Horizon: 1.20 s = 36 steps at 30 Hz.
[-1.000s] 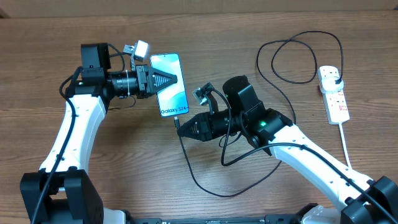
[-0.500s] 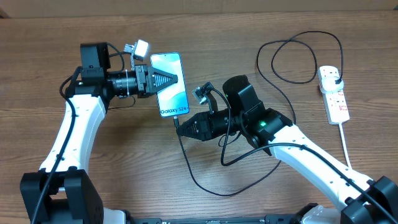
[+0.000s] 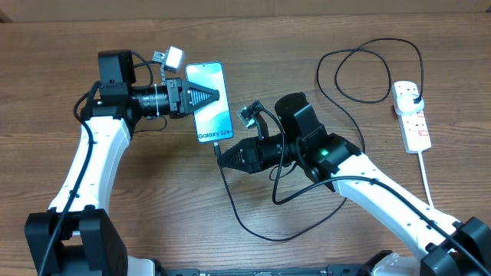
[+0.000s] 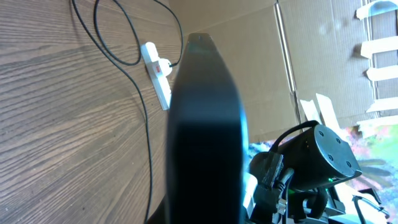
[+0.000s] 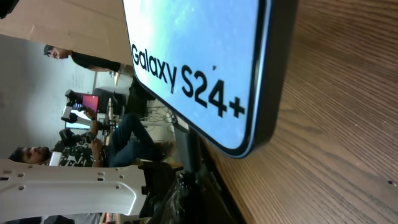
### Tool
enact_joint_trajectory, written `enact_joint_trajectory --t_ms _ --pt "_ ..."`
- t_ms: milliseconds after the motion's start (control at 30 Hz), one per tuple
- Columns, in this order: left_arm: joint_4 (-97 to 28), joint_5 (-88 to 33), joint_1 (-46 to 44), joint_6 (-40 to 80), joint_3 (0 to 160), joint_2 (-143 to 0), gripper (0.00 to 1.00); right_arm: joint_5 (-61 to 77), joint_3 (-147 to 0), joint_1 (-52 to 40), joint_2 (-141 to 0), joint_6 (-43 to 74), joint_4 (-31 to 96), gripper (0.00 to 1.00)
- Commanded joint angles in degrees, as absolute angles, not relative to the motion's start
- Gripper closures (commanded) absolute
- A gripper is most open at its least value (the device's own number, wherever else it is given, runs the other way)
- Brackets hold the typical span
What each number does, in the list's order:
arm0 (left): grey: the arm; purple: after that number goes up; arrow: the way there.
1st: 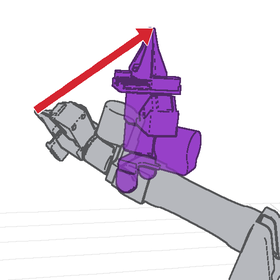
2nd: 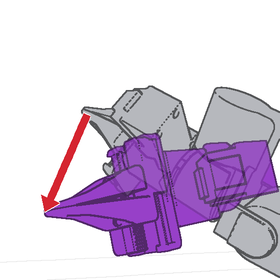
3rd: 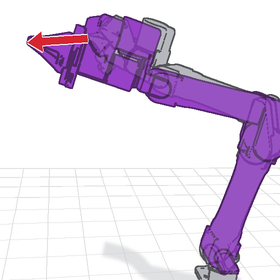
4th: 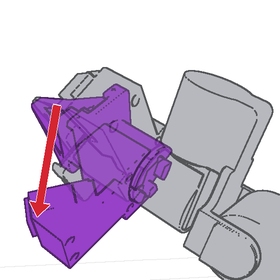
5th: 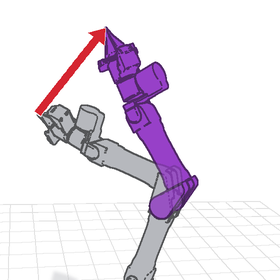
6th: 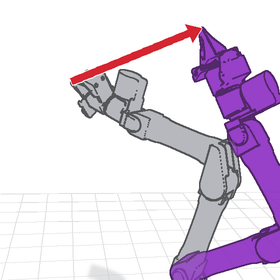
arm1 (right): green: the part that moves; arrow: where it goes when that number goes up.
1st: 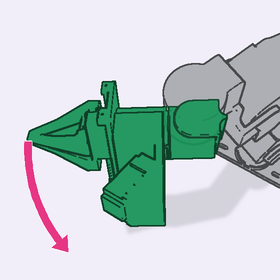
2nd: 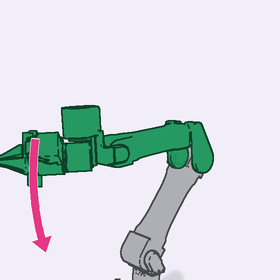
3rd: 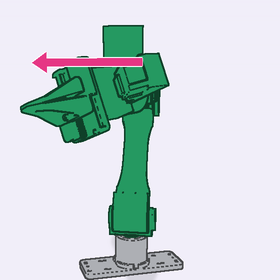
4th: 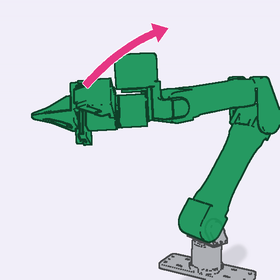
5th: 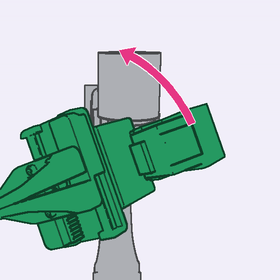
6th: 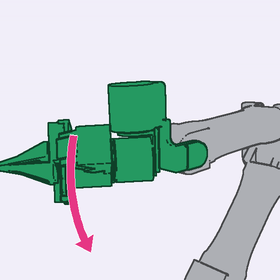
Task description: Plug charger to phone and switch on socket
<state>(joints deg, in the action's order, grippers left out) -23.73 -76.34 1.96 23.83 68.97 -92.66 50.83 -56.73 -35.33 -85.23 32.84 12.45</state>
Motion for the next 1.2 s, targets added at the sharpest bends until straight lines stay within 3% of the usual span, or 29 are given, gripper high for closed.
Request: enact_joint_trajectory --t_ms 0,1167 --pt "-23.29 -79.59 1.85 22.72 69.14 -92.64 0.96 51.24 -58.15 -35.62 -84.53 33.01 12.08 0.96" --pt "-24.16 -81.12 1.85 19.70 69.14 -92.64 0.96 50.13 -58.15 -35.51 -84.53 32.99 12.08 0.96"
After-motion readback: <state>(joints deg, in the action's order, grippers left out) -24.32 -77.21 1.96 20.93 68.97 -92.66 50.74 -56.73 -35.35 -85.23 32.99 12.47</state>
